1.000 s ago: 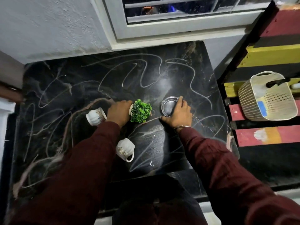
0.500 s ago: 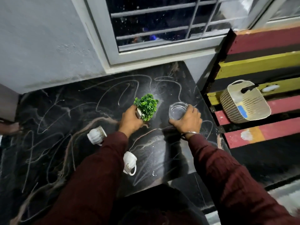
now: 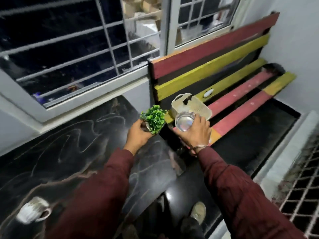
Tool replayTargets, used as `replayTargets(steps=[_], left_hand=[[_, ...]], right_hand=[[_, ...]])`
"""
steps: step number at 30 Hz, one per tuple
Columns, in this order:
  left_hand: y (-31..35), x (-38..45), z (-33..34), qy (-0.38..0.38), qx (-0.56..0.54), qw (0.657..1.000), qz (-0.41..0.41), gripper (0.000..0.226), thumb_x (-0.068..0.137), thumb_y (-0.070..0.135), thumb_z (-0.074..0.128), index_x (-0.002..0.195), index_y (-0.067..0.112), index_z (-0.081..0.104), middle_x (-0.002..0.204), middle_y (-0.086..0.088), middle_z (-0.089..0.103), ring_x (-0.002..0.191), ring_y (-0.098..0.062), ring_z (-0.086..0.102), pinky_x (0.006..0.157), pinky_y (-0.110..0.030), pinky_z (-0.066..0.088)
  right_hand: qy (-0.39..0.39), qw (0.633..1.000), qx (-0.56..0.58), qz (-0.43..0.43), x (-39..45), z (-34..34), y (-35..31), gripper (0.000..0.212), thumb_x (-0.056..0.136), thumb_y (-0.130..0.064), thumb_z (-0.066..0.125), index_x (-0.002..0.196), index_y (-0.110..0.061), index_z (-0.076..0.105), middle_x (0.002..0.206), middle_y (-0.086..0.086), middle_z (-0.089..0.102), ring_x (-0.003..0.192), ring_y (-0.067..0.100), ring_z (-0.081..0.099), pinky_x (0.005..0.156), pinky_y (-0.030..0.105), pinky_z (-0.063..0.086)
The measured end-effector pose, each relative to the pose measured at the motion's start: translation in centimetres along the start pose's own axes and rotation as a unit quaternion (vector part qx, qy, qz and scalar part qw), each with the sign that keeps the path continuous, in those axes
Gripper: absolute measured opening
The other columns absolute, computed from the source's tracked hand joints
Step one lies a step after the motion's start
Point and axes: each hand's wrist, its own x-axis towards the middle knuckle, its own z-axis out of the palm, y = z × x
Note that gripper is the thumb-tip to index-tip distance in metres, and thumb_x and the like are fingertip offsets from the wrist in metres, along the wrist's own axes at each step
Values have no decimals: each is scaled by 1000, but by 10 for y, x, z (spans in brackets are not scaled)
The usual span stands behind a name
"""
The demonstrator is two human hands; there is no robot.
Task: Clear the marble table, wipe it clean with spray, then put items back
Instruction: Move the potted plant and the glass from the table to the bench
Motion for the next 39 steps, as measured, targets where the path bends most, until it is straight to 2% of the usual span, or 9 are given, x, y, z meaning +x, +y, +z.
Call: replayTargets(steps=[6,10,14,17,24,28,32,36,39], left_hand=[[55,33,128,5,-17,1000,-10,48,74,9,90,117,12,69,98,6,72,87,-4,67,88,-28,54],[88,58,198,-23,6,1000,1,44,70,10,91,106,22,67,92,7,72,70,19,61,78,-24,53],[105,92,244,-25,15,1000,-6,48,53,44,90,94,35,68,96,10,76,91,-10,71,90,-40,58],[124,117,274,-38,34,998,22,46,65,38,91,104,27,69,102,11,74,95,-8,67,86,-28,51],[146,178,338,-87,26,995,32,51,70,34,90,113,23,66,105,8,73,98,-12,68,77,-26,48],[165,204,373,-118,36,991,59,41,70,34,90,103,24,67,97,7,73,90,-13,69,74,-29,49],[175,236,419,-100,109,985,89,36,70,31,89,75,9,60,81,-15,56,80,-32,56,62,-35,33],[176,273,489,-58,130,986,84,35,71,9,83,64,11,48,74,1,44,70,-26,47,62,-34,30],[188,287,544,-50,112,990,69,40,72,8,85,65,26,50,69,2,52,71,-22,54,59,-33,35]], right_hand=[[22,999,5,47,69,-36,110,93,52,-74,62,120,-12,49,110,9,55,100,33,49,83,43,45],[1,998,9,66,111,-58,172,102,44,-67,69,127,-15,44,116,6,54,106,31,48,87,42,42],[-3,996,11,89,147,-70,208,103,46,-63,74,131,-14,42,122,7,53,112,30,47,90,40,39],[-11,994,3,106,178,-72,233,106,44,-63,74,132,-15,41,125,6,53,114,30,47,91,42,41],[-11,987,-13,157,251,-85,282,96,45,-63,72,125,-18,44,119,4,53,110,30,48,88,43,45],[0,980,10,199,292,-92,313,91,46,-58,73,122,-17,45,119,6,53,109,30,48,87,41,44],[-13,975,19,219,337,-89,350,94,52,-54,76,130,-14,41,125,9,50,114,32,46,91,42,42],[-41,972,25,229,395,-69,403,93,50,-53,78,127,-15,43,124,7,50,114,32,46,91,42,43],[-69,971,35,225,440,-47,448,94,47,-51,80,127,-16,43,125,7,50,114,32,46,92,44,45]])
